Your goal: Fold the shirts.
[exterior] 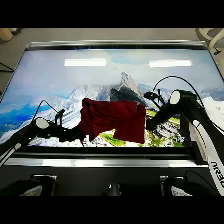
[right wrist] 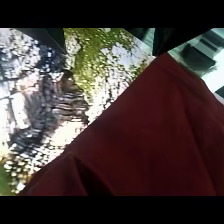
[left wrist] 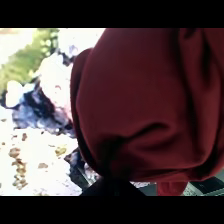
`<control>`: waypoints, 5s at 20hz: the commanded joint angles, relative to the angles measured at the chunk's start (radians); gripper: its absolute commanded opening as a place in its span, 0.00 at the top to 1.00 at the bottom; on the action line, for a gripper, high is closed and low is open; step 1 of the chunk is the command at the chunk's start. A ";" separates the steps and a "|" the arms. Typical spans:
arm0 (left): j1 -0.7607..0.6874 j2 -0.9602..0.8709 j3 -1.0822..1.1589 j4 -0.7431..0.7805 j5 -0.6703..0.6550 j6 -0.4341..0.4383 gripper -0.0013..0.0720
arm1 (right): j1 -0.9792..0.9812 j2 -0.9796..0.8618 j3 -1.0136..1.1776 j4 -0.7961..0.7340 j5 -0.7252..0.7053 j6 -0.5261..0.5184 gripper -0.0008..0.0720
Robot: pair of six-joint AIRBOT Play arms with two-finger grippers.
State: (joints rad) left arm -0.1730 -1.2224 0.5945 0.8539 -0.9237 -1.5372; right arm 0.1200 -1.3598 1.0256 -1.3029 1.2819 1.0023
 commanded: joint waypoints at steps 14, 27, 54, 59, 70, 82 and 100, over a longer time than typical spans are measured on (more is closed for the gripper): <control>0.008 0.282 0.170 -0.013 -0.026 0.077 0.95 | 0.000 -0.087 0.032 0.342 -0.080 -0.274 0.97; 0.243 0.533 1.232 0.512 0.092 -0.096 0.95 | 0.001 0.636 0.855 -0.224 -0.301 -0.103 0.97; 0.271 0.012 0.391 0.209 -0.062 0.027 0.00 | 0.001 -0.052 0.320 -0.156 0.093 0.076 0.97; 0.272 0.064 0.357 0.249 -0.445 0.048 0.01 | 0.001 -0.052 0.320 -0.156 0.099 0.047 0.97; -0.174 0.118 -0.059 0.131 -0.156 -0.095 0.01 | 0.001 -0.052 0.320 -0.156 0.124 0.041 0.97; -0.182 0.357 0.416 0.439 -0.078 0.042 0.95 | 0.001 0.176 0.422 -0.333 -0.048 0.063 0.97; -0.182 0.468 1.443 1.092 -0.045 -0.296 0.95 | 0.001 0.663 0.865 -0.596 -0.073 0.211 0.97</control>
State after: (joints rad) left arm -0.3557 -0.7509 2.0361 1.9331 -0.9630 -1.8259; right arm 0.1207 -0.7044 1.8858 -1.8908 1.1236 1.2171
